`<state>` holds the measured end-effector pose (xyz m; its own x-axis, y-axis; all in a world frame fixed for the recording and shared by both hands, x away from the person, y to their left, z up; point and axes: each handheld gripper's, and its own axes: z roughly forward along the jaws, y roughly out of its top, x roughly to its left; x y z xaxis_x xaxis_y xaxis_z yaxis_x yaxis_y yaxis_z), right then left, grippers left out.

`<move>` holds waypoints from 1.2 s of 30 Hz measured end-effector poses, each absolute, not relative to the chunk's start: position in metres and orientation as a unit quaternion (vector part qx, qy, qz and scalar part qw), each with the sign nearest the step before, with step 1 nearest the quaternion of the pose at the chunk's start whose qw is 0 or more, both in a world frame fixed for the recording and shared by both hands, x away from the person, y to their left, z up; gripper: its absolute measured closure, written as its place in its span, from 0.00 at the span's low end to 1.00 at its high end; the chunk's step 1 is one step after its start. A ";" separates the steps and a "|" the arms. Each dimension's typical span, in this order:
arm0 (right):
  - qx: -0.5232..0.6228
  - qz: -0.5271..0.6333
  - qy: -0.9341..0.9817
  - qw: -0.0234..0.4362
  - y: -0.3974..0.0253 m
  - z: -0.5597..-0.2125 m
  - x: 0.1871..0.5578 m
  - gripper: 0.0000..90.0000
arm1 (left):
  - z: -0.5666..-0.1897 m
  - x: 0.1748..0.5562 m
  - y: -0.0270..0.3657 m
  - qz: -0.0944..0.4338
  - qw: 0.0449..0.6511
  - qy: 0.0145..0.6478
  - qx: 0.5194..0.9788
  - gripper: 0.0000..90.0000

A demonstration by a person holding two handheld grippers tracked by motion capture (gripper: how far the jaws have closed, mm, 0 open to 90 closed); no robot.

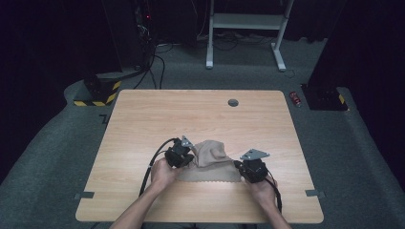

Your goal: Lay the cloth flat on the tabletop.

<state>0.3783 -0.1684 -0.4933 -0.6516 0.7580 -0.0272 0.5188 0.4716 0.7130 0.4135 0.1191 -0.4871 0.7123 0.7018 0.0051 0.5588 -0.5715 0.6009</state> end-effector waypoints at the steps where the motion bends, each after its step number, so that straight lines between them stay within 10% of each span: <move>1: 0.384 0.346 0.839 0.172 -0.172 -0.493 0.376 1.00 | -0.487 0.412 0.121 0.121 0.295 0.360 0.877 0.99; 9: 0.392 0.350 0.835 0.162 -0.162 -0.498 0.387 0.69 | -0.493 0.406 0.128 0.095 0.318 0.382 0.863 0.99; 16: 0.391 0.324 0.847 0.161 -0.157 -0.509 0.394 1.00 | -0.487 0.400 0.138 0.089 0.344 0.383 0.853 0.99; 36: 0.381 0.364 0.839 0.135 -0.141 -0.479 0.402 0.75 | -0.491 0.397 0.143 0.103 0.349 0.416 0.833 0.79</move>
